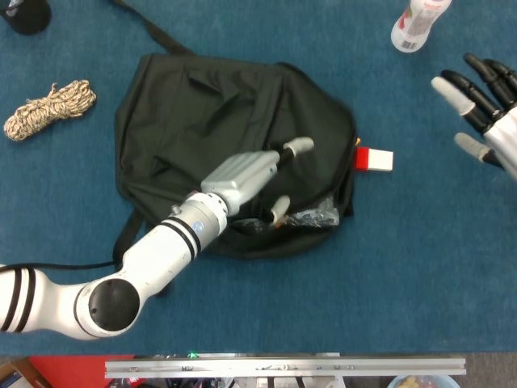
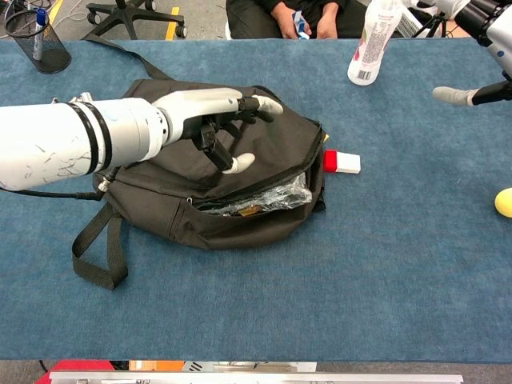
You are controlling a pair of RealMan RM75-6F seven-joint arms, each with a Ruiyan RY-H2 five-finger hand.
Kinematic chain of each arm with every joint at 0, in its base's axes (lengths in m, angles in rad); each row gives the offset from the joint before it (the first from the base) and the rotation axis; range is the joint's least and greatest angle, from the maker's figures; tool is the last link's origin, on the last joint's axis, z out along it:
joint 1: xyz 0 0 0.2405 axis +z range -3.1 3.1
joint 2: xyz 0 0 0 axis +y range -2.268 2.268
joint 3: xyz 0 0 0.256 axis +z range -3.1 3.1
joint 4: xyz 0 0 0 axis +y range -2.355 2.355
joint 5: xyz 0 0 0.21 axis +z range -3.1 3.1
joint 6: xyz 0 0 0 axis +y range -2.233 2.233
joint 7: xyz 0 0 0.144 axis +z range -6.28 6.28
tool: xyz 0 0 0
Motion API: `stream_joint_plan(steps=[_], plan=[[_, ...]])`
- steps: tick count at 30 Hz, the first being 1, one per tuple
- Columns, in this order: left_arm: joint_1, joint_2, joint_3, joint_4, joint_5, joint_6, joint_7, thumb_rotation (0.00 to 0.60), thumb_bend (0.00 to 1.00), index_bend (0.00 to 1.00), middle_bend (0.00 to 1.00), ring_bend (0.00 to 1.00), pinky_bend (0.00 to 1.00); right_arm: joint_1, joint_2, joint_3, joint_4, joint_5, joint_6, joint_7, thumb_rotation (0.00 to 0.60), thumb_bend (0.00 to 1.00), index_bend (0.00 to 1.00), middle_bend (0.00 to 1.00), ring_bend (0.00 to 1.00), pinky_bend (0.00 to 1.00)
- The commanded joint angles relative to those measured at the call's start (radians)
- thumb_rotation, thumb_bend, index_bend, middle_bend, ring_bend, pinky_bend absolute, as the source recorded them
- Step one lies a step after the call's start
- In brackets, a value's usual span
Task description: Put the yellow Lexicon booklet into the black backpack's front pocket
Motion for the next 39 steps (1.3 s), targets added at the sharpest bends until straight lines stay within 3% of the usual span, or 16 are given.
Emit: stream_joint_plan(steps=[1,8,12,21,29,34,39], plan=[[-0.03,0.001,0.028,-0.015,0.001,0.024,0.007,0.6,0.46,0.0,0.05,0.02,0.1,-0.007,0.001,0.009,0.004,0.004,-0.003,0.008,0.6,0.11,0.0,0.23,0.08,0.24],[-0.02,-0.003,0.043,-0.037,0.05,0.116,-0.027,0.6,0.46,0.0,0.07,0.03,0.11,-0.028,0.017,0.027,0.01,0.011,-0.01,0.004,0.6,0.11,0.02,0.24,0.09,0.24],[0.03,0.015,0.064,-0.044,0.148,0.18,-0.052,0.6,0.46,0.0,0.09,0.05,0.11,-0.052,0.057,0.036,-0.03,0.03,-0.02,-0.012,0.6,0.11,0.05,0.27,0.11,0.25],[0.2,0.078,0.133,-0.035,0.442,0.281,-0.154,0.6,0.46,0.02,0.12,0.05,0.11,-0.144,0.215,0.025,-0.233,0.089,-0.062,-0.112,0.6,0.12,0.13,0.31,0.15,0.3],[0.37,0.094,0.238,0.063,0.741,0.386,-0.245,0.6,0.46,0.09,0.14,0.06,0.11,-0.255,0.318,0.017,-0.35,0.182,-0.086,-0.16,0.6,0.13,0.26,0.38,0.19,0.35],[0.481,0.08,0.295,0.169,0.908,0.505,-0.285,0.6,0.46,0.12,0.14,0.06,0.11,-0.321,0.348,0.012,-0.363,0.237,-0.102,-0.139,0.6,0.13,0.26,0.38,0.21,0.42],[0.564,0.076,0.319,0.258,0.999,0.593,-0.326,0.6,0.46,0.14,0.15,0.06,0.11,-0.365,0.379,0.011,-0.374,0.263,-0.114,-0.099,0.6,0.14,0.27,0.39,0.23,0.43]])
